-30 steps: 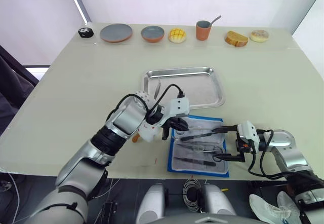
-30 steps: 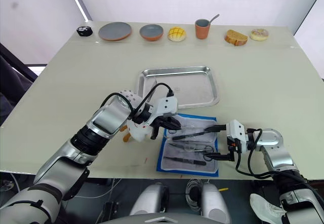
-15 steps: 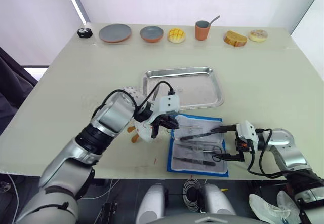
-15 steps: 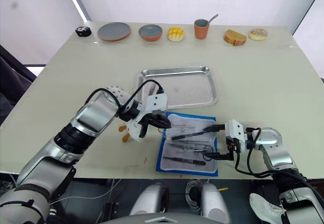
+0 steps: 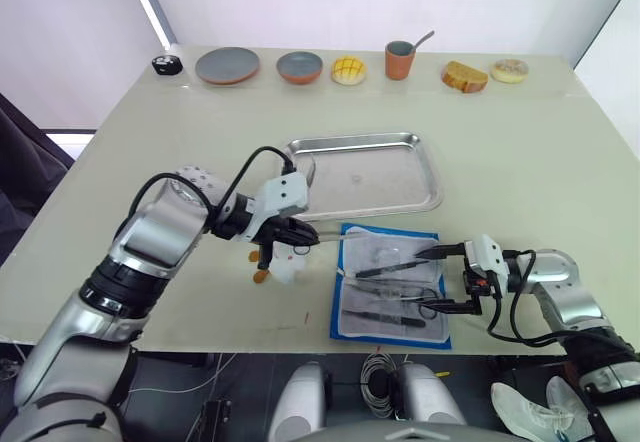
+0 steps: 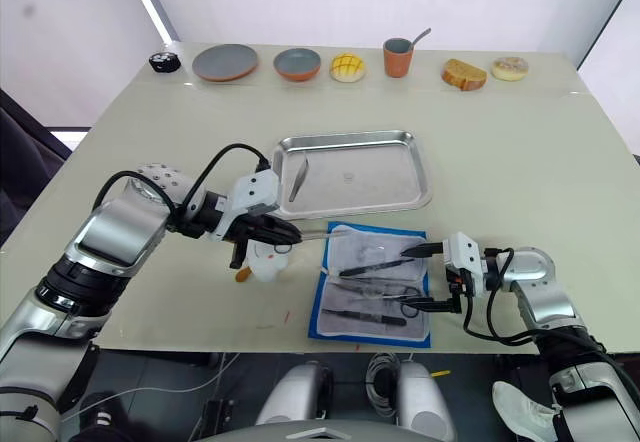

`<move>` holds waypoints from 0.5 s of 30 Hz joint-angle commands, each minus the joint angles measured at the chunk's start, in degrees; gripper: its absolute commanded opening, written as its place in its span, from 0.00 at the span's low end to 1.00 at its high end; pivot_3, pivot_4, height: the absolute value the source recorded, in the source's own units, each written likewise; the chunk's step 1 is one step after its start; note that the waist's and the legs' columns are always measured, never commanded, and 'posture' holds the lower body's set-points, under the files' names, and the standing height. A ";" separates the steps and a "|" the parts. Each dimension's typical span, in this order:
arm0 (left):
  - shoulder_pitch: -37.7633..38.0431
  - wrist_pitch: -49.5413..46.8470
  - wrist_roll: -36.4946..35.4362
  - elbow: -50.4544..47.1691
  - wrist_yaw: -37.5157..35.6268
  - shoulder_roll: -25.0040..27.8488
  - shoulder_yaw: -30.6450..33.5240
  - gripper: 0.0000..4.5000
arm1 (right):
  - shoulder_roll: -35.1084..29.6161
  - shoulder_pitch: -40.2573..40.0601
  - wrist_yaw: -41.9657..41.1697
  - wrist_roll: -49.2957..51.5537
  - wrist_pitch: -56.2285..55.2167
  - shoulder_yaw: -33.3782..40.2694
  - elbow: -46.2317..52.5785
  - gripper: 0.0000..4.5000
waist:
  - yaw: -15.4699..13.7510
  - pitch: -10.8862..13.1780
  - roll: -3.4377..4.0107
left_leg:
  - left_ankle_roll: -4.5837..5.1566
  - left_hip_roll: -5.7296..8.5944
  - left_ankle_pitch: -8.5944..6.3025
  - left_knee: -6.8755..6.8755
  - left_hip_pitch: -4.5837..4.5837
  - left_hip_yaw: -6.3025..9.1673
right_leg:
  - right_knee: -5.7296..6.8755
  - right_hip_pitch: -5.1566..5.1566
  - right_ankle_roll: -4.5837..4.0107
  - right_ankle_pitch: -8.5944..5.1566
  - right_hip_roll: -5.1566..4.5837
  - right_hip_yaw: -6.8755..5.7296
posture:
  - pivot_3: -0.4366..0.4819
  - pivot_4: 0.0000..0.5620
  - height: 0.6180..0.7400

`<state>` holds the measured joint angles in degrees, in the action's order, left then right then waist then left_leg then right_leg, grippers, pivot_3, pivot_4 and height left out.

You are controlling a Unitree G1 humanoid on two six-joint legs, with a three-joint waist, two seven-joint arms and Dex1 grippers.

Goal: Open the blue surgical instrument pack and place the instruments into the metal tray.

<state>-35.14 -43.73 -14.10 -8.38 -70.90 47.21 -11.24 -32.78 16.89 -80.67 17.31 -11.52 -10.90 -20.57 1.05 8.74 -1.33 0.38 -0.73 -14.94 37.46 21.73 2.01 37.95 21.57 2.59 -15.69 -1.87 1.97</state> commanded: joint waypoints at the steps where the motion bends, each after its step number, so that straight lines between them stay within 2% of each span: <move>1: -1.64 -6.85 -2.33 0.76 10.83 -6.23 6.69 0.00 | -0.10 -1.13 0.93 -3.98 1.70 -1.93 -4.23 1.00 | -0.06 -0.01 -0.02 | 0.00 0.00 0.00 0.00 0.00 0.00 | 0.00 0.00 0.00 0.00 -0.01 0.00 | 0.48 0.27 1.00; 4: -2.15 -9.10 -1.57 1.34 17.70 -10.40 8.48 0.00 | -0.23 -1.19 0.57 -3.71 1.72 -1.83 -4.13 1.00 | 0.02 -0.03 -0.08 | 0.00 0.00 0.00 0.03 0.02 0.03 | 0.01 0.00 0.02 0.01 -0.03 -0.03 | 0.48 0.27 1.00; 11: -3.91 -17.05 0.69 2.00 42.96 -28.57 14.20 0.00 | -0.72 -0.89 -0.56 -3.19 2.22 -1.58 -3.78 1.00 | -0.31 -0.05 -0.12 | -0.01 0.02 0.00 0.03 0.03 0.05 | 0.03 0.01 0.01 0.02 -0.08 -0.02 | 0.48 0.27 1.00; 15: -5.37 -18.16 3.26 4.21 53.34 -35.45 15.33 0.00 | -1.05 -0.98 -1.11 -3.11 2.35 -1.39 -3.63 1.00 | -0.23 -0.07 -0.13 | -0.02 0.07 0.00 0.05 0.05 0.05 | 0.03 0.01 0.02 0.03 -0.14 -0.02 | 0.48 0.27 1.00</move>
<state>-39.21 -61.63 -11.57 -3.82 -21.30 12.96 2.18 -32.88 17.76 -81.80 17.21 -11.23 -10.79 -21.28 0.82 8.68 -1.46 0.36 -0.66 -14.94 37.51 21.78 2.06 37.99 21.58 2.61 -15.66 -2.01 1.96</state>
